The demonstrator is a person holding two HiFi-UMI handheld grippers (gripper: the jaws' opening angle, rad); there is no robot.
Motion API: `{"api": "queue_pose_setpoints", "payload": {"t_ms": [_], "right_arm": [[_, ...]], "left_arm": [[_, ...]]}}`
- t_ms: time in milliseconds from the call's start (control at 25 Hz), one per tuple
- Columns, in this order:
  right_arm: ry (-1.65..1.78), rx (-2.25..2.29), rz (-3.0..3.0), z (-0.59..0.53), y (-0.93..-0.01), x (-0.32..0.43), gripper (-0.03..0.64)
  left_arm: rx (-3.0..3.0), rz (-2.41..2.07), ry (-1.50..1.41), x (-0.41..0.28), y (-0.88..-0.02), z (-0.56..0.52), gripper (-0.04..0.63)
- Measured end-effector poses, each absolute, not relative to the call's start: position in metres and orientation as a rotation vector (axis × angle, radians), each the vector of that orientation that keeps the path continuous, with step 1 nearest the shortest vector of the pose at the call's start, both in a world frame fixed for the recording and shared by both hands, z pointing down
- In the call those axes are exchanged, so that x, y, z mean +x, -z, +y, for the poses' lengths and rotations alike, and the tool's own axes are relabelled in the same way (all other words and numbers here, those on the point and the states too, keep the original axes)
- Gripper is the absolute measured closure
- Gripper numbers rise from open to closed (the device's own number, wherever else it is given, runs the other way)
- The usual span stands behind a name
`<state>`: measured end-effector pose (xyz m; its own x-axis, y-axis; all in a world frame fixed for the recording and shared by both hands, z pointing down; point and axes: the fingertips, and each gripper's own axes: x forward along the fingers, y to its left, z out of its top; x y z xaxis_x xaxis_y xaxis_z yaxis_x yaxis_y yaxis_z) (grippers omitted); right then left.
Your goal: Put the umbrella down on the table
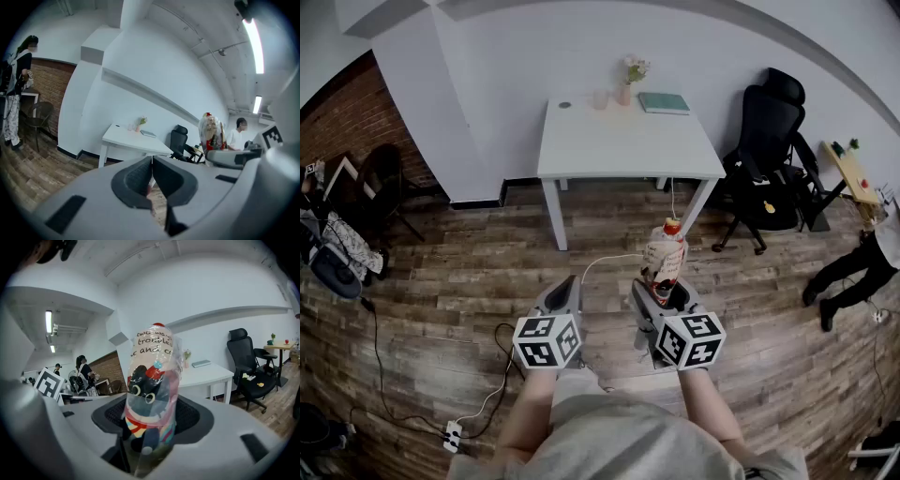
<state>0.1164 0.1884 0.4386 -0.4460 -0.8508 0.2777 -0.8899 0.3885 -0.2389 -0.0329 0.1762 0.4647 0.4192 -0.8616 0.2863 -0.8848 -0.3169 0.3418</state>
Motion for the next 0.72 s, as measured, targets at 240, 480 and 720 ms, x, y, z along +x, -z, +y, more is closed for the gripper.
{"api": "queue_pose_setpoints", "payload": {"t_ms": [240, 480, 720], "right_arm": [[-0.517, 1.608, -2.543, 0.235, -0.432, 0.112, 0.345], [-0.500, 1.597, -2.555, 0.258, -0.428, 0.109, 0.346], [-0.463, 1.593, -2.552, 0.272, -0.426, 0.117, 0.345]], "left_arm": [[2.312, -1.504, -0.098, -0.036, -0.451, 0.218, 0.588], [2.380, -1.501, -0.145, -0.031, -0.441, 0.241, 0.588], [2.396, -1.501, -0.129, -0.020, -0.433, 0.257, 0.588]]}}
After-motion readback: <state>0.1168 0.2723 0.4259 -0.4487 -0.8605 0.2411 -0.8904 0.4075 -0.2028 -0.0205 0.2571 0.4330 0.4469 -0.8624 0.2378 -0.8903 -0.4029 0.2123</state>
